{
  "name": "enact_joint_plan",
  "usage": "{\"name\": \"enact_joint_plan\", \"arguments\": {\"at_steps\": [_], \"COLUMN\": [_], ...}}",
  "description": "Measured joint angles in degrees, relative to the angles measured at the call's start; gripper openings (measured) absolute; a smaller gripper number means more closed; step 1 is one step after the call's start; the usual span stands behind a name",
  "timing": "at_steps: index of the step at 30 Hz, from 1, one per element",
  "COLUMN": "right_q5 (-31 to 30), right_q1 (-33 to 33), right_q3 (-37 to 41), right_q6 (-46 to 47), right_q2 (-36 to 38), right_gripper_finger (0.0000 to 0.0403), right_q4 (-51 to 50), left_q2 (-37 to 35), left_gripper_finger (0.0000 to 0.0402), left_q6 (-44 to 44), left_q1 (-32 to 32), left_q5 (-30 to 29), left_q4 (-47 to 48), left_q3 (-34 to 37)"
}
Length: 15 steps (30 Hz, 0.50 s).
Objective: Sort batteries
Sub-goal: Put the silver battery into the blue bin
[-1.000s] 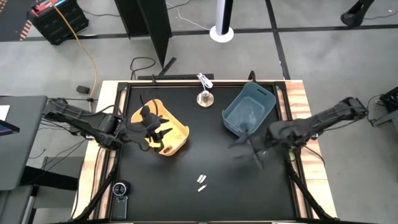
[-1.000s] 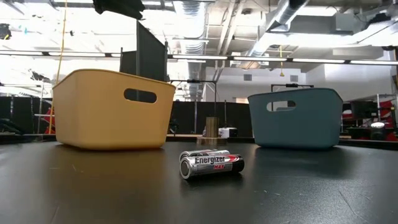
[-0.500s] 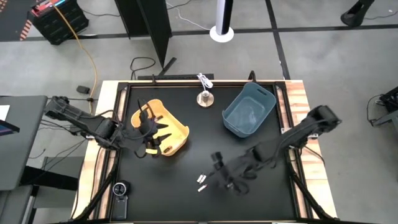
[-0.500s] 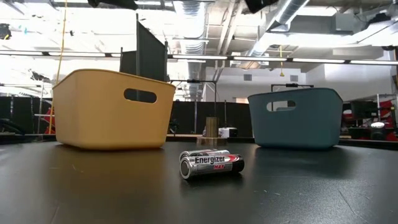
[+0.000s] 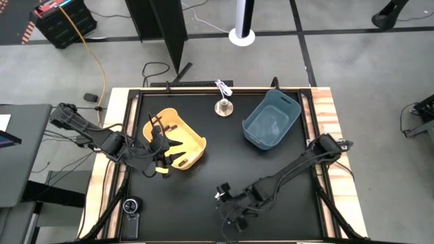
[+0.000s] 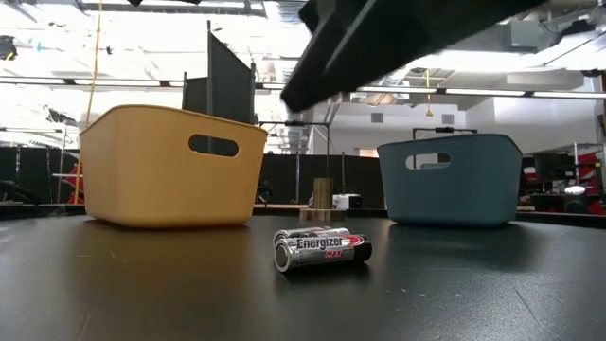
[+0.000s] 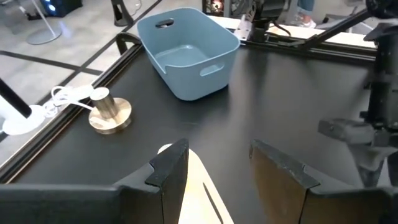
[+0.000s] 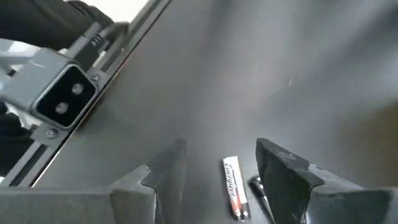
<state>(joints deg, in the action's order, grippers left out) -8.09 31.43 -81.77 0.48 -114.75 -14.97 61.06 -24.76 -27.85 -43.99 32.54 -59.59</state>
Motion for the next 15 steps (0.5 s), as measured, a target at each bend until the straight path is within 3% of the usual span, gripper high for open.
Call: {"name": "enact_joint_plan", "arguments": {"at_steps": [8,15], "right_q5": [-1.6,-4.0], "right_q1": [0.1,-0.1], "right_q3": [-4.0,-4.1], "right_q6": [2.2,3.0], "right_q2": [-5.7,-6.5], "right_gripper_finger": [0.0211,0.0211], "right_q4": [-6.0,-7.9], "left_q2": [0.0,0.0], "left_gripper_finger": [0.0164,0.0164], "left_q6": [-0.5,-0.5], "left_q1": [-1.3,-1.8], "left_q5": [0.0,0.0], "left_q4": [0.0,0.4], "left_q3": [0.0,0.0]}}
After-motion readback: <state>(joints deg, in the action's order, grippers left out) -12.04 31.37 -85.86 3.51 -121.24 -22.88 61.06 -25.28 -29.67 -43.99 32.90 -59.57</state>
